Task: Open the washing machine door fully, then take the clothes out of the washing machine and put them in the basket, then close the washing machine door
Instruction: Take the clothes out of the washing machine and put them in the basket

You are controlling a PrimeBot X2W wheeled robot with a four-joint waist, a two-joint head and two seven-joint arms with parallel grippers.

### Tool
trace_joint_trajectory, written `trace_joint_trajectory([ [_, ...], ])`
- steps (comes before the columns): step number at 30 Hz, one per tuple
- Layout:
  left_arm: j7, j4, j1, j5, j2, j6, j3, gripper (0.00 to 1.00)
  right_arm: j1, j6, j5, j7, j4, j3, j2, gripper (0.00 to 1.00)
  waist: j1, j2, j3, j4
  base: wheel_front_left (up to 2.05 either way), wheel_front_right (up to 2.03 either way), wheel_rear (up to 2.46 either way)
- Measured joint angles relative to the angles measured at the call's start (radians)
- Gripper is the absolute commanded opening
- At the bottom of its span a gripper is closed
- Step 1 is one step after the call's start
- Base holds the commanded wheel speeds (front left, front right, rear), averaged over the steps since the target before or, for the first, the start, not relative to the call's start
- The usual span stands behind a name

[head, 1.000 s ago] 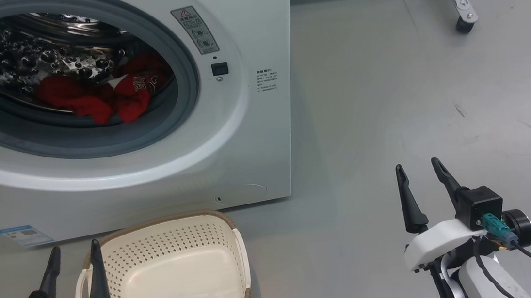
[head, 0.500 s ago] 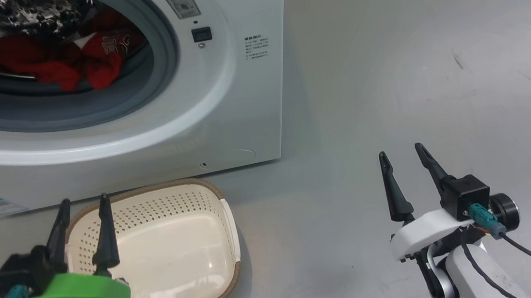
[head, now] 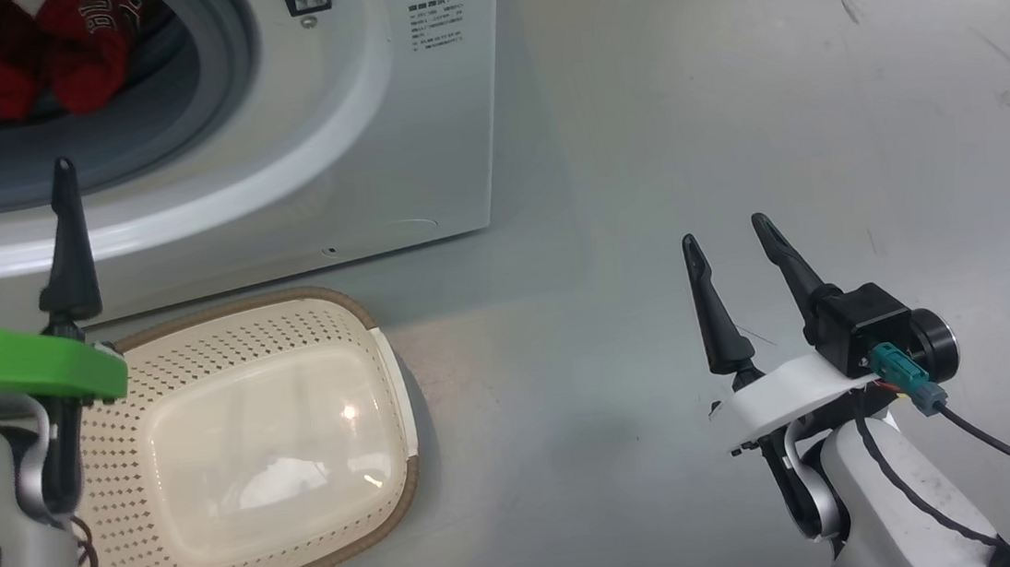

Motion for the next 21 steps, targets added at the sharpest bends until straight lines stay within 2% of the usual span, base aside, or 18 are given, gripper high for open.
trace_joint_trajectory([
  [14,0.133,0.130,-0.276,-0.004,0.110,-0.001,0.041,1.00,-0.062,-0.007,0.037,0.000,-0.033,0.050,0.000,1.00,0.0000,0.0000,0.125,-0.070,0.00,0.00,0.00],
  [21,0.205,0.219,-0.371,0.020,0.159,0.033,0.066,1.00,-0.077,-0.007,0.062,0.000,-0.041,0.069,0.000,1.00,0.0001,0.0000,0.180,-0.109,0.00,0.00,0.00],
])
